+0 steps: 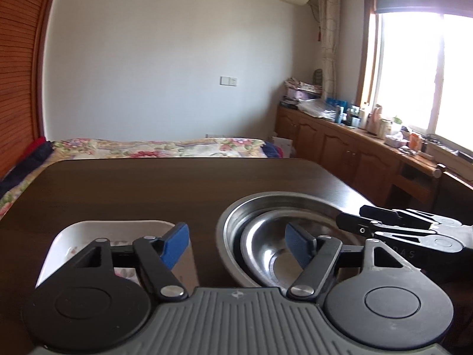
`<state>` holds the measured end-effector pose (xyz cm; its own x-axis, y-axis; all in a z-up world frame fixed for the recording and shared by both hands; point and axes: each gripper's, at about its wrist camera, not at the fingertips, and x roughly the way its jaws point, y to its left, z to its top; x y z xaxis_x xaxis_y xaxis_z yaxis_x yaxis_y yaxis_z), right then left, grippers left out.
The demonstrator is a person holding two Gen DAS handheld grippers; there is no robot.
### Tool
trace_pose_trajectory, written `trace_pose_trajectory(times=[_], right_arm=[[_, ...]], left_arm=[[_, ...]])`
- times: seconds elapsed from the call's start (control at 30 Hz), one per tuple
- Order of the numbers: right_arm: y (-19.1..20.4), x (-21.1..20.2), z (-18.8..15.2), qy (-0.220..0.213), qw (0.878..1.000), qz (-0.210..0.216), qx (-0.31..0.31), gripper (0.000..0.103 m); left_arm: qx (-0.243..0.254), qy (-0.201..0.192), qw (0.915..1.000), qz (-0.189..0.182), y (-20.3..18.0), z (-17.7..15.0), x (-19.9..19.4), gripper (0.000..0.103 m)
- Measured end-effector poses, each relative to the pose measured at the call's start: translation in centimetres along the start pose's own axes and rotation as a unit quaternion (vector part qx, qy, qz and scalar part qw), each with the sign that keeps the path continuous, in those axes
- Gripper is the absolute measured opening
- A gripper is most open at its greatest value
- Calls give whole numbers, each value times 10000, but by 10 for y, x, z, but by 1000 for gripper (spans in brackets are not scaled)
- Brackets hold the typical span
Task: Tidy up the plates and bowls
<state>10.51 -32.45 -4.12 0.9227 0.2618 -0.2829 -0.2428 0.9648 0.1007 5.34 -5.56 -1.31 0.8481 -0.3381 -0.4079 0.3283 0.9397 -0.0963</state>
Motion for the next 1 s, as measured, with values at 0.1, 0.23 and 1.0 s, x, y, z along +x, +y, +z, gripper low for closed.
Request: trace_pose_trajectory(times=[0.1, 0.23, 1.0], right_arm=[[2, 2, -5, 40, 10000, 32, 73, 57], [3, -1, -8, 23, 9998, 65, 181, 70], [3, 2, -12, -22, 9998, 123, 142, 37]], left_arm=[[-104, -5, 9999, 19, 3, -6, 3, 76], [-108, 7, 9999, 39, 2, -11, 4, 76], [-58, 225, 9997, -75, -10, -21, 15, 34]])
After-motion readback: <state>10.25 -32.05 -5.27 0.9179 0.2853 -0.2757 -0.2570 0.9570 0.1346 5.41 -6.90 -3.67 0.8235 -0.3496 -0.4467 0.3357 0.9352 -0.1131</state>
